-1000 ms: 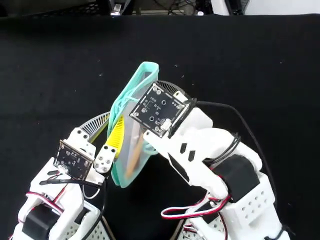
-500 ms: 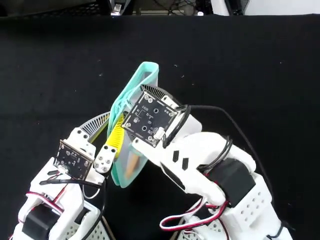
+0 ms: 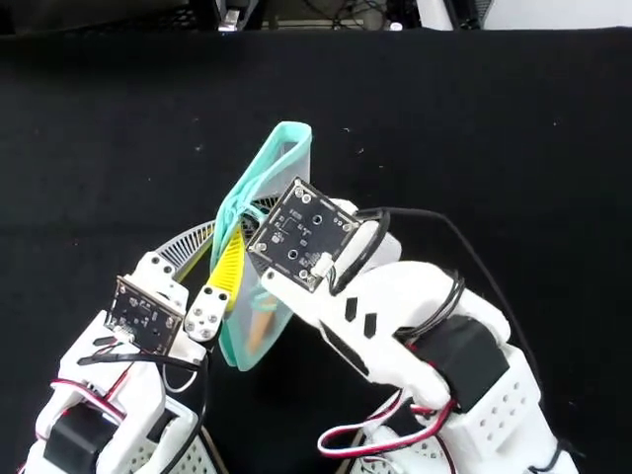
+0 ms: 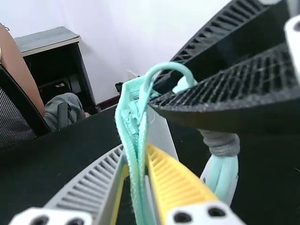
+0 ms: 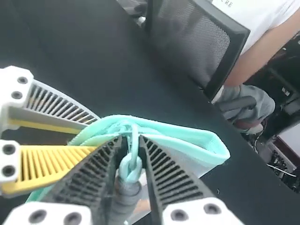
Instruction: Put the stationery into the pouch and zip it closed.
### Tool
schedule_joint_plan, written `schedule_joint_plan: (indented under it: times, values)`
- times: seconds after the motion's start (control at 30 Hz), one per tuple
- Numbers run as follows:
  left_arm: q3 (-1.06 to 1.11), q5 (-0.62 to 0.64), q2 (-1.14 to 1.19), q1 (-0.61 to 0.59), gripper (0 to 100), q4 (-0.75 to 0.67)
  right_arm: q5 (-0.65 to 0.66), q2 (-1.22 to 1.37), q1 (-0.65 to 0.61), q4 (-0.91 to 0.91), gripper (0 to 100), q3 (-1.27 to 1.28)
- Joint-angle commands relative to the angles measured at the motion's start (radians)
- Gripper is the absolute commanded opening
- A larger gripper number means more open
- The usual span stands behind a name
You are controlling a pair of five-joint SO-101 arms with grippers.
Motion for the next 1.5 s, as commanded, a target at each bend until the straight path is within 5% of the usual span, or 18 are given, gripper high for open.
schedule_joint_plan:
  times: [0.0, 0.2, 1.47]
  values:
    - [-0.024, -0.009, 0.003, -0.001, 3, 0.002, 0.048, -0.002, 0.086, -0.032, 1.2, -0.001]
    - [-0.024, -0.009, 0.003, 0.005, 3, 0.002, 0.120, -0.002, 0.229, -0.160, 1.2, 0.102]
    - [-0.024, -0.011, 0.006, 0.007, 3, 0.003, 0.132, 0.305, 0.462, -0.270, 1.2, -0.050]
